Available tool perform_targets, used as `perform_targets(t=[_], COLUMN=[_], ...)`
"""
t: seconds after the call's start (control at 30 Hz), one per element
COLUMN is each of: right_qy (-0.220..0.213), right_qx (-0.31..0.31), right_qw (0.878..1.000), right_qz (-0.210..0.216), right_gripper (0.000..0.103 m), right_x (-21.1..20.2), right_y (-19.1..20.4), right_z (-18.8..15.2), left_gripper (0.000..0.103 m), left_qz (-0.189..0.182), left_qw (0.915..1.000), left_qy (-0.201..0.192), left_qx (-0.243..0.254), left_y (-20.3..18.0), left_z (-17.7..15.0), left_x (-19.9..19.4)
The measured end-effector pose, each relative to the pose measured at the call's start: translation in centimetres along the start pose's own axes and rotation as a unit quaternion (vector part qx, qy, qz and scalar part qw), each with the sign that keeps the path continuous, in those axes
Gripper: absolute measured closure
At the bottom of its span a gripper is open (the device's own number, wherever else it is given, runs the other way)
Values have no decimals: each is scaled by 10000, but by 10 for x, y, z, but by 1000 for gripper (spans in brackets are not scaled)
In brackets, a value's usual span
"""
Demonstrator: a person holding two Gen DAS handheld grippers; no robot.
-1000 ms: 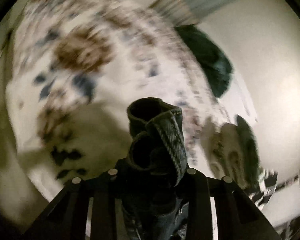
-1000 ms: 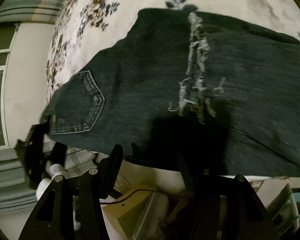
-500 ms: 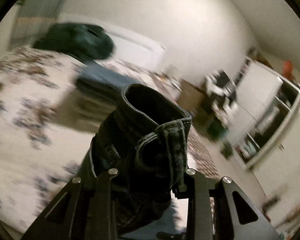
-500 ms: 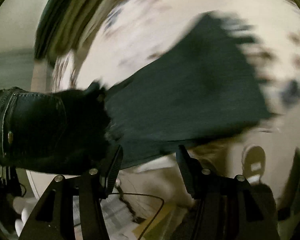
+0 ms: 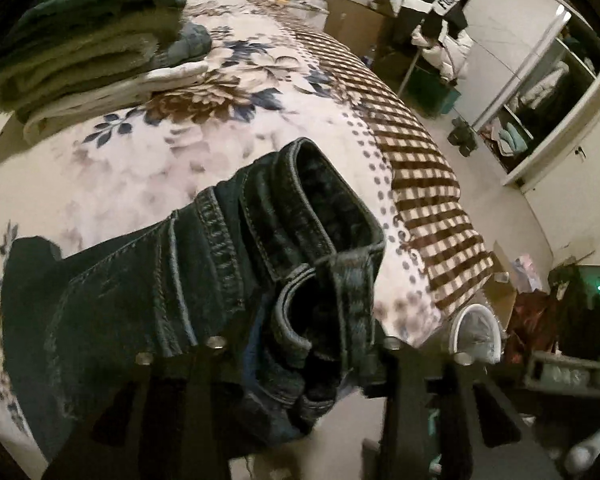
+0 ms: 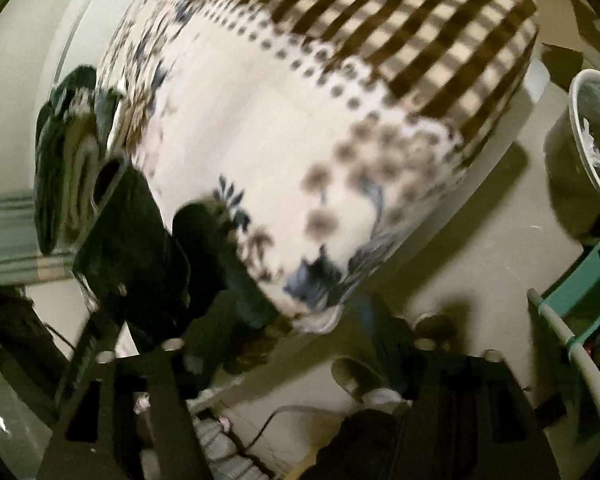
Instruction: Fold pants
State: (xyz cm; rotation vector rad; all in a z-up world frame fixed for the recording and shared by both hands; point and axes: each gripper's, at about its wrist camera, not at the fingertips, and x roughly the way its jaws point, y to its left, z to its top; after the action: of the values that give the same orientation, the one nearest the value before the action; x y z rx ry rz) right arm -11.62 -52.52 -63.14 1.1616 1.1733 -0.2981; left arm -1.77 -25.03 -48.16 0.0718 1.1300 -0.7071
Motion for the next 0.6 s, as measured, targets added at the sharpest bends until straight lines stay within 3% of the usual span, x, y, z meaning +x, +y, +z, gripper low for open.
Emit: perform_targets(t=[0.07, 0.1, 0.23, 0.37, 0.5, 0.6], right_qy=[-79, -108, -159, -14, 439, 1098], right_qx=[20, -6, -204, -611, -1182, -1270], right_qw=[9999, 9998, 9986, 9949, 9898, 9854], right_qz=[99, 151, 464, 796, 671, 293], right_gripper=[21, 17, 6, 3, 3, 4], right_x=[-3, -3, 1, 17, 60, 108], right_y=[1, 5, 26, 65, 103, 110], right_z=[8, 12, 26, 36, 43, 45], left_gripper=[16, 10, 8, 8, 8, 8], left_qz=[-313, -407, -509, 120, 755, 842], left_qw=[9993, 9988, 9973, 9932, 9752, 9621], left_qy=[42, -17, -233, -395, -201, 5], left_qx=[-202, -290, -472, -1085, -2073, -2593], left_y=[4, 4, 17, 88, 189, 241], left_z=[6, 5, 14, 25, 20, 13], left_x=[-12, -22, -60, -85, -74, -55])
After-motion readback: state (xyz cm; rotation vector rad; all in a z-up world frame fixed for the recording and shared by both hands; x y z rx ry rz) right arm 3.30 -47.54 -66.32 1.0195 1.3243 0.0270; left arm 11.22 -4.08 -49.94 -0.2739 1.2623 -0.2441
